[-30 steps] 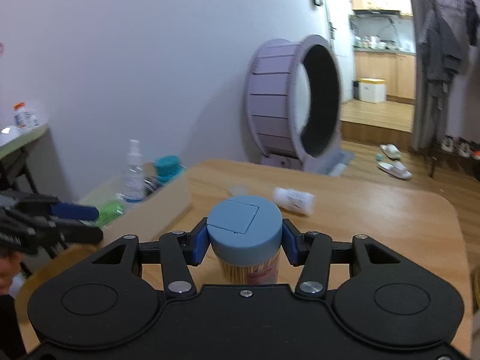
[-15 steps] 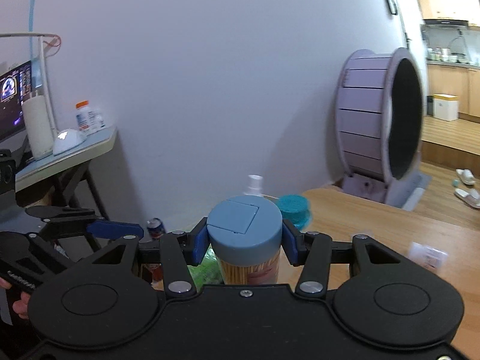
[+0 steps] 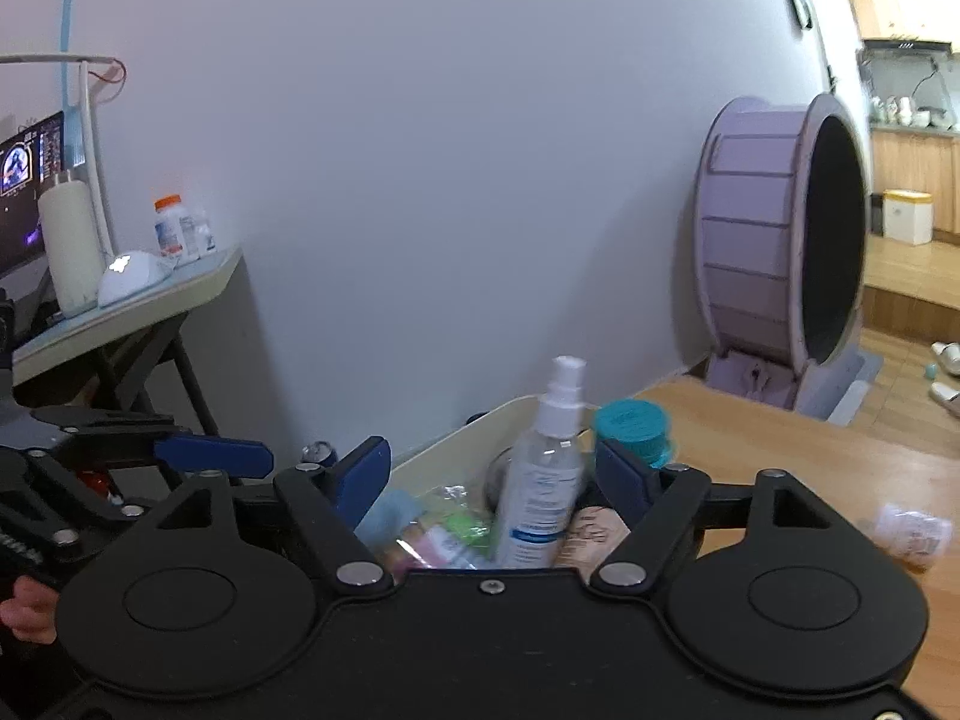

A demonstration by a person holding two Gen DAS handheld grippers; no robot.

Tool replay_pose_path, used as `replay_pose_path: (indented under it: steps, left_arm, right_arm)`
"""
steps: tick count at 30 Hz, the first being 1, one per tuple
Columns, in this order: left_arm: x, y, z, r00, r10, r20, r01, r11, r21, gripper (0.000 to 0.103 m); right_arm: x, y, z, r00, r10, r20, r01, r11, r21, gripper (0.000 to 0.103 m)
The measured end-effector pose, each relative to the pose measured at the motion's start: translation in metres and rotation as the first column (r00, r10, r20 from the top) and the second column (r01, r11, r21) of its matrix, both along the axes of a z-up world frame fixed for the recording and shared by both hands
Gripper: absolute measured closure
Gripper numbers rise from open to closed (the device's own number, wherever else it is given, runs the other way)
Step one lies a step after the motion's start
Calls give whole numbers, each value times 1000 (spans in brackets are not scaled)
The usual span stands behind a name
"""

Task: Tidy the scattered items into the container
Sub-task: 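Carry the blue-capped jar into the cream basket and open the right gripper, then grasp the small white pill bottle with the right gripper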

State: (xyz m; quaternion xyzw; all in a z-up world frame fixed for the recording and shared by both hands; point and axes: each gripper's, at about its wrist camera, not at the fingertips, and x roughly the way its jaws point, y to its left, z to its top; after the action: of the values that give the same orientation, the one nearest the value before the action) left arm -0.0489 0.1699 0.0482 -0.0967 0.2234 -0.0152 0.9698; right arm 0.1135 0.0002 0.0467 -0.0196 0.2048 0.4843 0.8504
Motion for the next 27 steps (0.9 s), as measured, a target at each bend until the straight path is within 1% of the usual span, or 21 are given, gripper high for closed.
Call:
replay_pose_path:
  steps: [3, 7, 10, 14, 17, 19, 23, 27]
  left_arm:
    - [0, -4, -1, 1000, -15, 3, 15, 1000, -6, 27]
    - [5, -12, -4, 999, -46, 16, 46, 998, -38, 27]
    - [10, -19, -7, 997, -68, 24, 70, 995, -71, 27]
    - [18, -31, -12, 995, -96, 34, 99, 992, -80, 27]
    - [24, -38, -18, 993, -114, 39, 117, 988, -97, 27]
    - [28, -41, -21, 992, -118, 39, 121, 988, -91, 27]
    - [33, -44, -24, 992, -122, 34, 124, 989, -78, 27]
    - [33, -43, -24, 992, -121, 41, 124, 989, -77, 27]
  right_arm:
    - [1, -25, 3, 998, -55, 16, 55, 998, -3, 28]
    - [8, -61, -2, 989, -149, 22, 150, 988, -36, 27]
    - [18, -81, -14, 976, -216, 17, 217, 973, -78, 26]
    - [32, -93, -34, 965, -261, -6, 258, 956, -141, 26]
    - [43, -92, -49, 964, -265, -20, 258, 951, -172, 26]
    - [49, -86, -56, 964, -264, -26, 255, 949, -186, 26]
    - [60, -72, -71, 975, -220, -36, 207, 954, -216, 27]
    - [72, -57, -80, 981, -187, -49, 169, 955, -245, 39]
